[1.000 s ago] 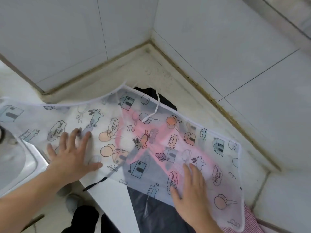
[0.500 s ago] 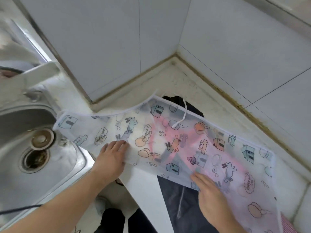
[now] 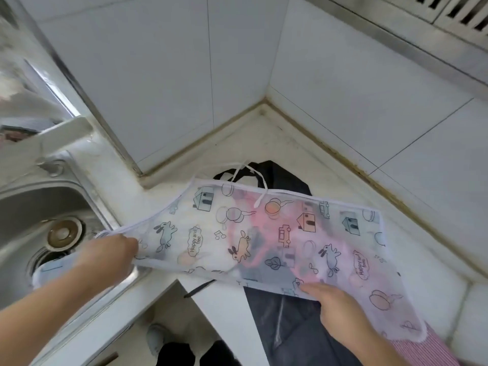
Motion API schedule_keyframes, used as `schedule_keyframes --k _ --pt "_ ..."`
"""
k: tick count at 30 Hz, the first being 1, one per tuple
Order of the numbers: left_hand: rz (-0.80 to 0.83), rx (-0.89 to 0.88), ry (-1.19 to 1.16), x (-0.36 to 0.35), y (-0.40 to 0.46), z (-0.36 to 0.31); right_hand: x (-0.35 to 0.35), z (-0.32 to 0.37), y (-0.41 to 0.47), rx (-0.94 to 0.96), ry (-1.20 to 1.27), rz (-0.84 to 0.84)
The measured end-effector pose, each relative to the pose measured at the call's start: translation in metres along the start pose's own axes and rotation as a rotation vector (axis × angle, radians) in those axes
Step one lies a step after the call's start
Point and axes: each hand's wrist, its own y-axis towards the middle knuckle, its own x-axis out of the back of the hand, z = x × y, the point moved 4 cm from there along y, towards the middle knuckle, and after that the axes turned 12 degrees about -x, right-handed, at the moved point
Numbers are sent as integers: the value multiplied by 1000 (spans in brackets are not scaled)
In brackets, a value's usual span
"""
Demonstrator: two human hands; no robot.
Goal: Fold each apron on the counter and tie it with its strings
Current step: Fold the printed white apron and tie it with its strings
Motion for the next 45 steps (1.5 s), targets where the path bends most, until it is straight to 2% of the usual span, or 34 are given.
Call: schedule_keyframes --k 4,9,11,14,17,19,23,27,29,32,35,38,41,45 --pt "51 61 -98 -18 3 26 34 -10 8 -83 -36 140" --pt "-28 144 -160 -61 22 78 47 -22 19 -137 -99 185" --pt "-89 174 -215 -50 19 82 52 -24 20 -152 -116 179" --pt "-318 178 -269 -7 -5 69 48 -32 21 -168 -76 161" --pt "-614 43 -166 3 -15 65 38 -40 23 -206 -96 140" --pt "-672 -13 -80 -3 -15 73 35 -42 23 -234 -128 90" --pt "-663 -85 2 4 -15 73 34 -46 17 -225 -182 -6" --pt "-581 2 -60 -2 -15 88 34 -46 14 -274 -211 4" --pt "-616 -17 -79 -2 -20 86 40 -34 9 -261 -288 27" --pt "-656 -65 -190 5 -23 74 43 5 3 -109 -258 -11" --pt "-650 -183 -272 9 -24 60 28 57 -4 92 -175 -74" --pt "-572 -292 -245 5 -24 63 8 70 2 73 -223 -81" --pt "-498 -189 -157 -1 -29 90 7 56 2 -29 -350 -51" --pt "-455 -52 -113 7 -42 89 10 67 -6 49 -345 -57"
